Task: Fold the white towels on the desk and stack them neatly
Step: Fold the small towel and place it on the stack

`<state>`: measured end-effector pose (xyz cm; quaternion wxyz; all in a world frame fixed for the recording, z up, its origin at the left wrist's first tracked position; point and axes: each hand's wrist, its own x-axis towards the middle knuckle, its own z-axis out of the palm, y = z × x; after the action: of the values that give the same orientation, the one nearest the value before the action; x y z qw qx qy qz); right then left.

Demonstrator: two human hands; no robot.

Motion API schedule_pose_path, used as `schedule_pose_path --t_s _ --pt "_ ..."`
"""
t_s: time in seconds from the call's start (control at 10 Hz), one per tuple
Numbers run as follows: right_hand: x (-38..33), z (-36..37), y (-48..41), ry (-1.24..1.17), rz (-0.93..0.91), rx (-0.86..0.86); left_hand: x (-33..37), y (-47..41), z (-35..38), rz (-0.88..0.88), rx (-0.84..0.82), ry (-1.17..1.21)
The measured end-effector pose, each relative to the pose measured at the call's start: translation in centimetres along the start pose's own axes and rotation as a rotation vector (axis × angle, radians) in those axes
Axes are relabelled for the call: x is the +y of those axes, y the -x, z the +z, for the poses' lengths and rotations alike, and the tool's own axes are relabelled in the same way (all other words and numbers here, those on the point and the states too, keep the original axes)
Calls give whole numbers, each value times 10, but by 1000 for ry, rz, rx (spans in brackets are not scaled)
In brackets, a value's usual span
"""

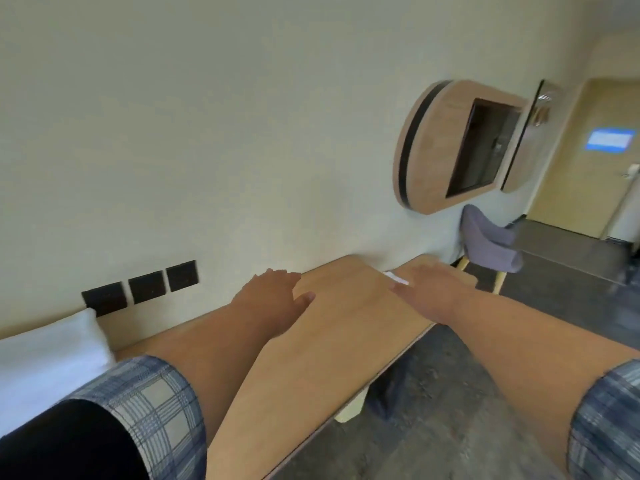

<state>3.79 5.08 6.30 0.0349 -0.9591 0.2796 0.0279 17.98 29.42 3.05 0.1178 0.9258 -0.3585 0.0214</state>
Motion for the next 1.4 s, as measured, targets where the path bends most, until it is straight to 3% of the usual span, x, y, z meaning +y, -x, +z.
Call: schedule_pose_path --t_s 0.1,0.2,0.5,0.7,1.0,1.4 --pt "92 -18 41 -82 101 69 84 -8 16 81 -27 65" --pt "151 -18 68 -41 168 16 154 -15 30 171 -60 76" --pt "270 -20 81 -47 373 104 269 -60 53 275 -50 225" --pt "315 0 32 -37 426 52 309 -117 104 309 -109 229" --pt "393 16 -94 -66 434 130 359 -283 148 407 -135 81" --pt "569 70 -247 -106 437 39 467 -436 246 352 -218 -16"
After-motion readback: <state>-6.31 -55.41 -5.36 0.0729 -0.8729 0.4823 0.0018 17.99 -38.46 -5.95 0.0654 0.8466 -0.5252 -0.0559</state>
